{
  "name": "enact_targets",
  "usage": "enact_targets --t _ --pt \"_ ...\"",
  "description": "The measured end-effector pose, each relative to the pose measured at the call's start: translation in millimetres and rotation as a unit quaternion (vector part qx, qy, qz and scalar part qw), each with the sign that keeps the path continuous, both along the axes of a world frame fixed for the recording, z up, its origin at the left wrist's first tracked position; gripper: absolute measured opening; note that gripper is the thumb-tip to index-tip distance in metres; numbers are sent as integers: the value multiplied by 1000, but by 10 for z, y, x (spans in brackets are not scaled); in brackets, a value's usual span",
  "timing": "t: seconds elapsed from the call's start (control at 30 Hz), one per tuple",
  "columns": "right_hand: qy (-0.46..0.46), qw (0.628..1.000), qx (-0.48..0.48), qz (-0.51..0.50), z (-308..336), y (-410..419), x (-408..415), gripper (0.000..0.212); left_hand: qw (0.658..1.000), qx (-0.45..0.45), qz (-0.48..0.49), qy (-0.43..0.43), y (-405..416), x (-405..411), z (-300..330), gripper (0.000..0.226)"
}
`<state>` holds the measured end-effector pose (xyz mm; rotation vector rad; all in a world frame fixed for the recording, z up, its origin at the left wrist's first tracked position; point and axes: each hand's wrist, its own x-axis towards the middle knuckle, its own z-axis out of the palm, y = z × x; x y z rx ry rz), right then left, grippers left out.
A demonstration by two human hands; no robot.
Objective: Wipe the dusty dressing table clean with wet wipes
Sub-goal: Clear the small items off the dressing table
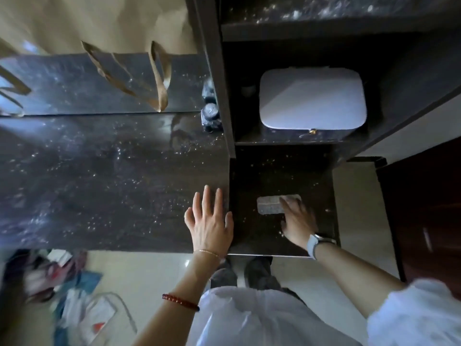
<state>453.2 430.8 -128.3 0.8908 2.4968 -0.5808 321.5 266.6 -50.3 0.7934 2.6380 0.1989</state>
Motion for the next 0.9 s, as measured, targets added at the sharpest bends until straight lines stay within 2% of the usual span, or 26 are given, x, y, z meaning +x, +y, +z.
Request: enact_targets --t 0.07,0.13,0.23,0.33,0.43,0.5,0.63,0.77,0.9 --pt "-69 997 15 42 -93 72 -103 73 1000 -21 -10 -7 -56 -36 -41 57" --pt "-98 991 43 74 -175 111 -217 77 1000 -25 -16 -3 -91 -60 -74 56" --pt "-103 984 84 117 -234 100 -335 71 1000 -20 -23 7 -116 -89 -79 55" --pt "-87 980 118 135 -241 82 -407 56 999 -28 -25 -4 -130 -118 -74 56" --pt "-94 984 110 107 -170 70 -459 55 999 -21 -35 -5 -137 -148 -72 57" --pt "-65 993 84 53 -76 28 -450 57 999 -3 -36 -11 -135 -178 -50 59" --pt "67 997 25 -26 176 -178 -367 62 998 49 17 -37 -111 -304 -8 57" --pt "159 979 39 -126 425 -239 -384 57 990 129 42 -29 176 -703 99 62" --pt "227 954 55 -190 700 -284 -429 56 988 152 13 -17 627 -1290 212 72"
